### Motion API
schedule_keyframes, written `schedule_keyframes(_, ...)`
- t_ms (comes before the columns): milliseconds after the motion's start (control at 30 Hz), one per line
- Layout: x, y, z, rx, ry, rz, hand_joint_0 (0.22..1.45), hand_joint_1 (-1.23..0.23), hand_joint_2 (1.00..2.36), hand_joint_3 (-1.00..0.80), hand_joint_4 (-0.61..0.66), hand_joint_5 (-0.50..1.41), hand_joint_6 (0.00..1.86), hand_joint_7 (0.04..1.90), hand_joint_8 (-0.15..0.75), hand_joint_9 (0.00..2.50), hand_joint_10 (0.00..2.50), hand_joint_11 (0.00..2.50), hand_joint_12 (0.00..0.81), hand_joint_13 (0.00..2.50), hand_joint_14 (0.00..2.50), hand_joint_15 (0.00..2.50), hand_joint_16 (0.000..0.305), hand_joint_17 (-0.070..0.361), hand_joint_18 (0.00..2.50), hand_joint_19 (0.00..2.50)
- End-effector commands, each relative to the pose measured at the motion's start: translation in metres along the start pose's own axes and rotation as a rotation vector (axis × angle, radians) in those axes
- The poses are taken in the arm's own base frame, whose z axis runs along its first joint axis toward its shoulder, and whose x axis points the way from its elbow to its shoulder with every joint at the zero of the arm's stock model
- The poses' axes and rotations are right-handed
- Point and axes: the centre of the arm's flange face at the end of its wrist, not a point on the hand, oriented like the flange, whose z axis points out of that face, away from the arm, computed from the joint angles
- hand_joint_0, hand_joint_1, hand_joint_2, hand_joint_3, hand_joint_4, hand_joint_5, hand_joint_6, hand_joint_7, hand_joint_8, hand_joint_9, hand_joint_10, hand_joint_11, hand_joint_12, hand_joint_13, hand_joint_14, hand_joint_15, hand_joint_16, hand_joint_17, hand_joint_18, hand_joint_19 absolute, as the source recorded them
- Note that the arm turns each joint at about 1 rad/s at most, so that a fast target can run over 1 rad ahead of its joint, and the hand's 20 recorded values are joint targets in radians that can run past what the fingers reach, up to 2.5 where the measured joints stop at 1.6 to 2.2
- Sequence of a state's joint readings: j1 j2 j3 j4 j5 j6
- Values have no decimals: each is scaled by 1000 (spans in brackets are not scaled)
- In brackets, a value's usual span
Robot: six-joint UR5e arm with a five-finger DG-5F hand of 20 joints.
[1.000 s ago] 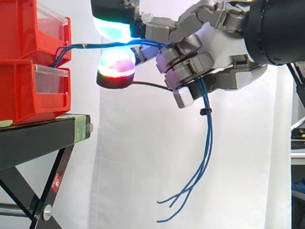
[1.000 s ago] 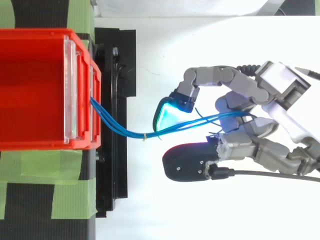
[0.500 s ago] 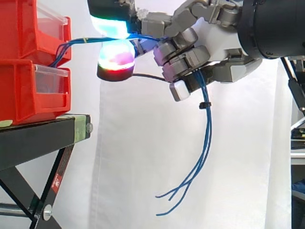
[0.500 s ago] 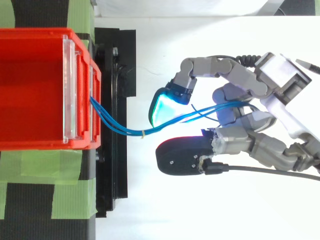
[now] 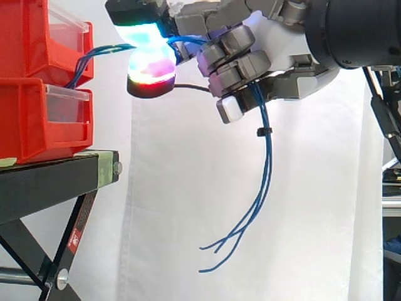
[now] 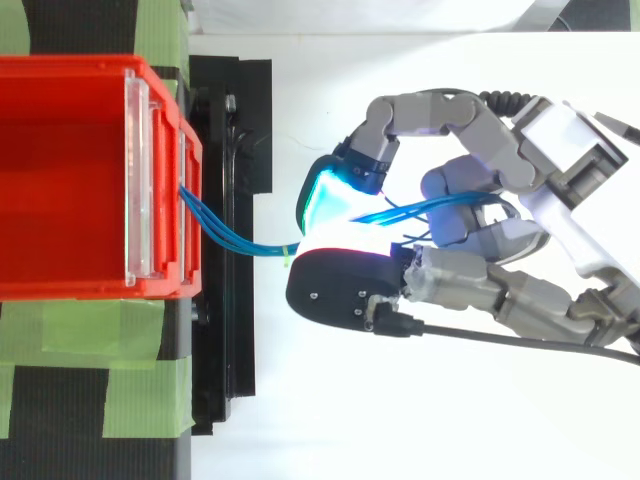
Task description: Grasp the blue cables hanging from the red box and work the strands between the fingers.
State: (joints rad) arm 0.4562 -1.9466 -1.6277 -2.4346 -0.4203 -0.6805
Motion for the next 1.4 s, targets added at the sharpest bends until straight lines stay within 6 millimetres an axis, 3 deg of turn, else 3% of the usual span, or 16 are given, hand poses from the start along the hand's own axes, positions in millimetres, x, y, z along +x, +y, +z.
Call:
schedule_keyframes(0, 1, 1, 0, -4, -2, 0, 938, -577, 1009, -9, 203, 10, 1054, 1058, 439, 1051, 2500, 2500, 486, 1472, 2500, 1590, 56, 125, 1788, 833)
schedule_keyframes(133, 2, 3, 1, -11, -10, 1, 964, -559, 1007, 48, 214, 18, 1043, 1044, 439, 1051, 2500, 2500, 486, 1472, 2500, 1590, 56, 125, 1788, 833)
schedule_keyframes(300, 2, 4, 2, -7, -27, -2, 1026, -556, 1009, 195, 182, 206, 712, 1199, 439, 1051, 2500, 2500, 486, 1472, 2500, 1590, 56, 125, 1788, 833)
schedule_keyframes(400, 2, 5, 2, -7, -34, -1, 1069, -589, 1007, 320, 177, 240, 689, 1226, 439, 1051, 2500, 2500, 486, 1472, 2500, 1590, 56, 125, 1788, 833)
schedule_keyframes(467, 2, 6, 2, -8, -34, 0, 1077, -596, 1008, 331, 163, 234, 708, 1251, 439, 1051, 2500, 2500, 486, 1472, 2500, 1590, 56, 125, 1788, 833)
schedule_keyframes(600, 2, 6, 2, -8, -34, 0, 1052, -697, 1066, 370, 161, 106, 1010, 1135, 439, 1051, 2500, 2500, 486, 1472, 2500, 1590, 56, 125, 1788, 833)
schedule_keyframes(767, 2, 5, 2, -6, -36, 0, 960, -756, 1176, 282, 166, 76, 1066, 1113, 439, 1051, 2500, 2500, 486, 1472, 2500, 1590, 56, 125, 1788, 833)
schedule_keyframes(833, 2, 5, 2, -4, -39, 0, 1071, -705, 1006, 369, 145, 219, 786, 1255, 439, 1051, 2500, 2500, 486, 1472, 2500, 1590, 56, 125, 1788, 833)
schedule_keyframes(900, 1, 5, 2, 0, -42, 0, 1137, -617, 1004, 308, 186, 508, 106, 1506, 439, 1051, 2500, 2500, 486, 1472, 2500, 1590, 56, 125, 1788, 833)
schedule_keyframes(933, 1, 5, 2, 0, -42, 0, 1143, -611, 1005, 299, 199, 553, 1, 1528, 439, 1051, 2500, 2500, 486, 1472, 2500, 1590, 56, 125, 1788, 833)
schedule_keyframes(1067, 1, 4, 2, 2, -44, -1, 1170, -605, 1009, 269, 188, 599, 16, 1418, 439, 1051, 2500, 2500, 486, 1472, 2500, 1590, 56, 125, 1788, 833)
schedule_keyframes(1167, 1, 4, 2, 4, -46, 0, 1186, -614, 1010, 343, 163, 655, 14, 1516, 439, 1051, 2500, 2500, 486, 1472, 2500, 1590, 56, 125, 1788, 833)
schedule_keyframes(1200, 1, 4, 2, 5, -47, -1, 1180, -631, 1008, 397, 112, 669, 1, 1661, 439, 1051, 2500, 2500, 486, 1472, 2500, 1590, 56, 125, 1788, 833)
schedule_keyframes(1233, 1, 4, 2, 6, -49, 1, 1174, -637, 1007, 429, 97, 597, 191, 1614, 439, 1051, 2500, 2500, 486, 1472, 2500, 1590, 56, 125, 1788, 833)
schedule_keyframes(1267, 1, 4, 2, 6, -49, 1, 1103, -686, 1133, 417, 51, 383, 789, 1368, 439, 1051, 2500, 2500, 486, 1472, 2500, 1590, 56, 125, 1788, 833)
schedule_keyframes(1367, 1, 4, 2, 7, -50, 1, 784, -719, 1748, 104, 36, 192, 1185, 1208, 439, 1051, 2500, 2500, 486, 1472, 2500, 1590, 56, 125, 1788, 833)
